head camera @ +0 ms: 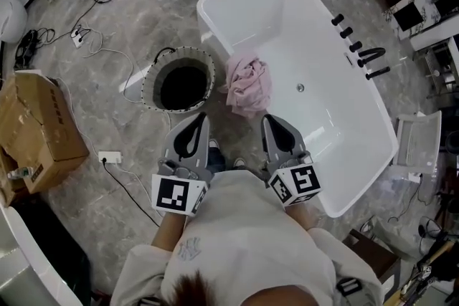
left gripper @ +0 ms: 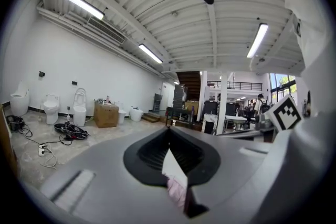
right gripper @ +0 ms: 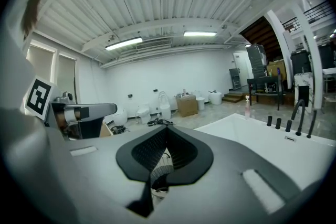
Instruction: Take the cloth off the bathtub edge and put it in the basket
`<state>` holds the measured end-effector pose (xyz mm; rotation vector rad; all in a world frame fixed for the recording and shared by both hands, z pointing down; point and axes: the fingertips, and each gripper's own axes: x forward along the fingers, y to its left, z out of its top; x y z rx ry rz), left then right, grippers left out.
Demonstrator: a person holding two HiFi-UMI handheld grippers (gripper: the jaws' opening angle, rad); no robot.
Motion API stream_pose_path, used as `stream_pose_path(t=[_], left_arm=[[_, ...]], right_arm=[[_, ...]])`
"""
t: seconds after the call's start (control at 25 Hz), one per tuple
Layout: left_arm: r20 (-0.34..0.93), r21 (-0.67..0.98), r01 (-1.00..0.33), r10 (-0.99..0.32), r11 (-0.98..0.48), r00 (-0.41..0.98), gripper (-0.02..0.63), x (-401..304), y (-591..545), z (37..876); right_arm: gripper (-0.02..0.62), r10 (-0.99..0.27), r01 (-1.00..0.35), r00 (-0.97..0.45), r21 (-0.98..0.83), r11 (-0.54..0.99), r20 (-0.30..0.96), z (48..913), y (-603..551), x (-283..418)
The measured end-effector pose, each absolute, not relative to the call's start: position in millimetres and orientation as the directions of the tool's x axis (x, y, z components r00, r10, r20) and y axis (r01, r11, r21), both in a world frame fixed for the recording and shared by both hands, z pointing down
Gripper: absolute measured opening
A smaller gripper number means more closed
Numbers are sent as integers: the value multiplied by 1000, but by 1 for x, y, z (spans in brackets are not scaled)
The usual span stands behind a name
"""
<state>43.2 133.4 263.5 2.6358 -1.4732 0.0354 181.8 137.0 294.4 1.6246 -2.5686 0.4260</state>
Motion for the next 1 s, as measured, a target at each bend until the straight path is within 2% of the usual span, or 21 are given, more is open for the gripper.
stream_pose_path(t=[0.44, 1.0], left_arm=[[94, 125, -832, -828, -541, 553, 14, 16, 119, 274], [111, 142, -847, -842, -513, 528, 14, 2, 100, 278]], right_arm=[[0, -902, -926, -366, -188, 328, 231, 303, 131, 167], [0, -894, -923, -375, -189, 335, 246, 303, 108, 156]])
